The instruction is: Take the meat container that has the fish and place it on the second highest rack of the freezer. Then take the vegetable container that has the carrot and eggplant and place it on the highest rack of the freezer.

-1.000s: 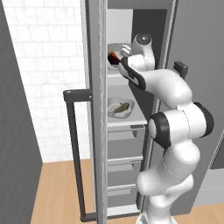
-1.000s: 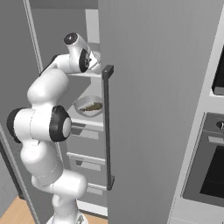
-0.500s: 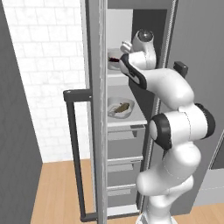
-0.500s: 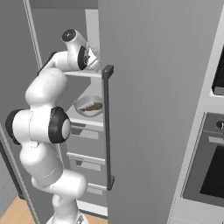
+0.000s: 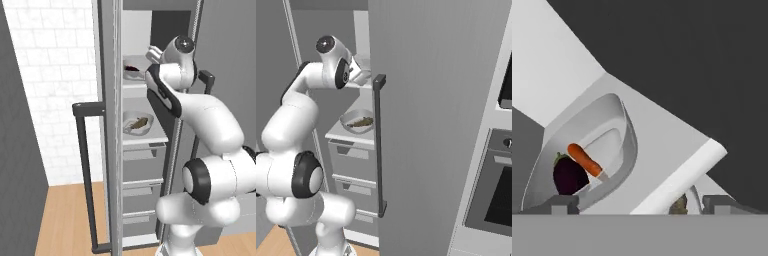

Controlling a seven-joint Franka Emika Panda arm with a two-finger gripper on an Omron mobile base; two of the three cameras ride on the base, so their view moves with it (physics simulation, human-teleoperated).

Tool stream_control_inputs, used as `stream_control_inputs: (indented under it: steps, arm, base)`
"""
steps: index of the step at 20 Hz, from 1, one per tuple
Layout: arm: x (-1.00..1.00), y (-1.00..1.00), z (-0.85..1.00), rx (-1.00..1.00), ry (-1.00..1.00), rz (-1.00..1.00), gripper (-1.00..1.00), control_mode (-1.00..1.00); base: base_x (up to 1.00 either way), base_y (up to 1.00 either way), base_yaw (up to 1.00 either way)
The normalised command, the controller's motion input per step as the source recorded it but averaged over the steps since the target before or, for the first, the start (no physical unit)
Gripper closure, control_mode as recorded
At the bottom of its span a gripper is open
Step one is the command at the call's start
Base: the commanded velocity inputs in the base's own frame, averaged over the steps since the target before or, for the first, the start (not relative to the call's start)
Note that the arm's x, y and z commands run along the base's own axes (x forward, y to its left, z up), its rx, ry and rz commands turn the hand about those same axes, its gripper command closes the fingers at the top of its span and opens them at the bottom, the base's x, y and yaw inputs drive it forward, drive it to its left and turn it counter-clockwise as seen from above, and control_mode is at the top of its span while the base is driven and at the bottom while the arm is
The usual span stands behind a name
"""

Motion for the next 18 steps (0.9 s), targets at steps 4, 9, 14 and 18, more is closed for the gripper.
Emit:
stream_control_inputs:
  steps: [4,9,14,18]
  arm:
    - [-1.0,0.0,0.27,-0.11,-0.01,0.16,-1.0,-1.0]
    - [-1.0,0.14,0.32,-0.33,0.05,0.26,-1.0,-1.0]
    - [-0.99,0.02,-0.03,-0.27,0.19,0.27,-1.0,-1.0]
    - [-0.93,0.16,-0.4,-0.31,0.39,0.28,-1.0,-1.0]
  base:
    - [0.0,0.0,0.0]
    - [0.0,0.0,0.0]
    - [0.0,0.0,0.0]
    - [0.0,0.0,0.0]
